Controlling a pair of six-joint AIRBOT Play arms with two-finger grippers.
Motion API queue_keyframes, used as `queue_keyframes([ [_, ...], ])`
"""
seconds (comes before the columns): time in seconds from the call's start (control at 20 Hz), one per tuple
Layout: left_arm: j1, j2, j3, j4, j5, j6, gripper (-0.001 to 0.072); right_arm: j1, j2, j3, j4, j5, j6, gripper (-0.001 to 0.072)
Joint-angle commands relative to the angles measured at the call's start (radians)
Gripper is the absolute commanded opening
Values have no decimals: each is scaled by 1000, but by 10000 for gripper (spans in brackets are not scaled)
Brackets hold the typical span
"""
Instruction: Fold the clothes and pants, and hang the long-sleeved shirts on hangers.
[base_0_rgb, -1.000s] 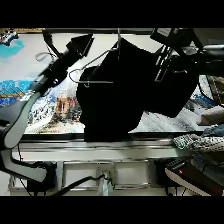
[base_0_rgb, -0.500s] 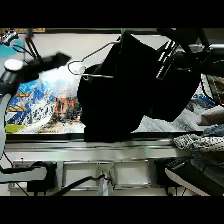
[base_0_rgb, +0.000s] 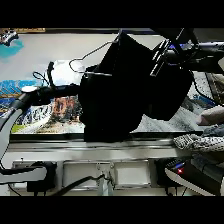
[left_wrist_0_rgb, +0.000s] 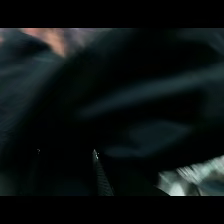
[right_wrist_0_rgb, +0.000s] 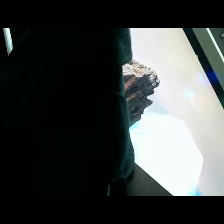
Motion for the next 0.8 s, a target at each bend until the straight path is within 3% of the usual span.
queue_keyframes([
  [0.0,-56,-1,-42,-111,-26,174,402,0,-8,0,3,1,31,23],
  [0.1,-100,-1,-42,-117,46,176,499,1,-8,0,5,13,34,23],
  [0.3,-145,0,-42,-153,84,230,497,1,-8,0,5,27,51,23],
  [0.5,-96,2,-42,-140,-57,232,495,1,-8,0,4,27,51,23],
  [0.75,0,12,-46,-172,-113,230,498,1,-8,0,5,23,51,23],
])
